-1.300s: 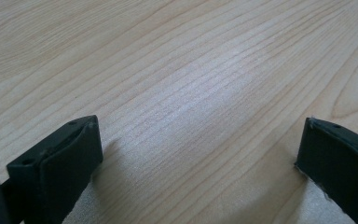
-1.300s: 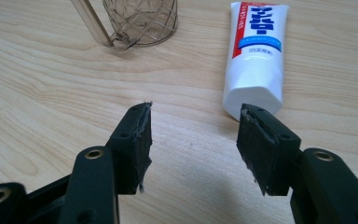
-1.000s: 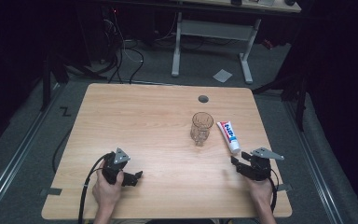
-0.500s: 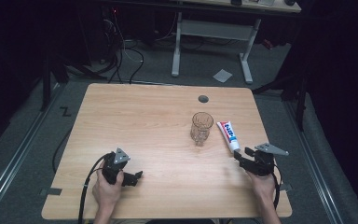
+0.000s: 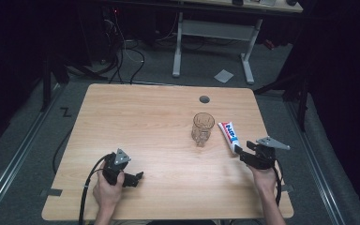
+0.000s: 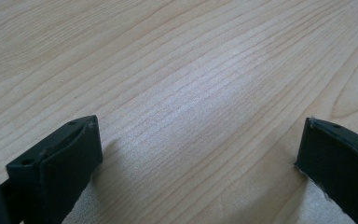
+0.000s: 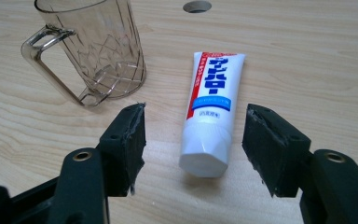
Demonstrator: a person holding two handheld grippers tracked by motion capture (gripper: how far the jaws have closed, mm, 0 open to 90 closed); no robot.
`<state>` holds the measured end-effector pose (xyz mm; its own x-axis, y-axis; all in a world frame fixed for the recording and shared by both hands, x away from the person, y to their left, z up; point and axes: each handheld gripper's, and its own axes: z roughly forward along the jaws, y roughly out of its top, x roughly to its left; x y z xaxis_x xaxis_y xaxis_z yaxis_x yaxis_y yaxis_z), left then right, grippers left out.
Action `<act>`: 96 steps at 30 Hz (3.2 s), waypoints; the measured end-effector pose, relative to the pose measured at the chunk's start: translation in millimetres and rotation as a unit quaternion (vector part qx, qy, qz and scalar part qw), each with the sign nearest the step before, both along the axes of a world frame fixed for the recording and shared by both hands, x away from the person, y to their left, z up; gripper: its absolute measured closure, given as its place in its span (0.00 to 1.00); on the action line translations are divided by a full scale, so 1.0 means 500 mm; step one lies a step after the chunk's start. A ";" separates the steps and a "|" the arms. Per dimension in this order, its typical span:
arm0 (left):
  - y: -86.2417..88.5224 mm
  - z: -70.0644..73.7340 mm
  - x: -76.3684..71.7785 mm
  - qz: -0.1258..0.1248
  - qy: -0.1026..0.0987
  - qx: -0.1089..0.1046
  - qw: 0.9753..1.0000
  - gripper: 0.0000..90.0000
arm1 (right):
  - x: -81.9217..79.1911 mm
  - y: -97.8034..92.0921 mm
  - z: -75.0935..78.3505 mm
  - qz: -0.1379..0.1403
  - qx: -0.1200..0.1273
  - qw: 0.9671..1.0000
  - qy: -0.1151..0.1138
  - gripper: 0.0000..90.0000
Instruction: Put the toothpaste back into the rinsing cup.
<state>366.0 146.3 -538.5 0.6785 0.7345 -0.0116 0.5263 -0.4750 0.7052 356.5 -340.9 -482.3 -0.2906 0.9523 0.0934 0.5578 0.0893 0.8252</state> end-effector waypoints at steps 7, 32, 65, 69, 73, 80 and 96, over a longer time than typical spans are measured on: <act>0.000 0.000 0.000 0.000 0.000 0.000 1.000 0.00 | 0.014 0.007 0.010 -0.004 -0.003 1.000 -0.009 0.43; 0.000 0.000 0.000 0.000 0.000 0.000 1.000 0.00 | 0.072 -0.003 0.060 -0.008 0.017 1.000 -0.004 0.36; 0.000 0.000 0.000 0.000 0.000 0.000 1.000 0.00 | 0.156 0.028 0.108 -0.008 -0.014 1.000 0.004 0.36; 0.000 0.000 0.000 0.000 0.000 0.000 1.000 0.00 | 0.167 0.033 0.109 -0.007 -0.016 1.000 0.010 0.37; 0.000 0.000 0.000 0.000 0.000 0.000 1.000 0.00 | 0.179 0.035 0.102 -0.005 -0.024 0.999 0.025 0.38; 0.000 0.000 0.000 0.000 0.000 0.000 1.000 0.00 | 0.200 0.045 0.091 -0.001 -0.042 0.998 0.046 0.40; 0.000 0.000 0.000 0.000 0.000 0.000 1.000 0.00 | 0.246 0.064 0.054 -0.011 -0.069 0.993 0.097 0.45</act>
<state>366.0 146.3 -538.5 0.6787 0.7343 -0.0120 0.5266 -0.4753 0.7048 479.6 -309.1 -455.5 -0.2596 0.9656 0.0148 0.7085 0.1800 0.6824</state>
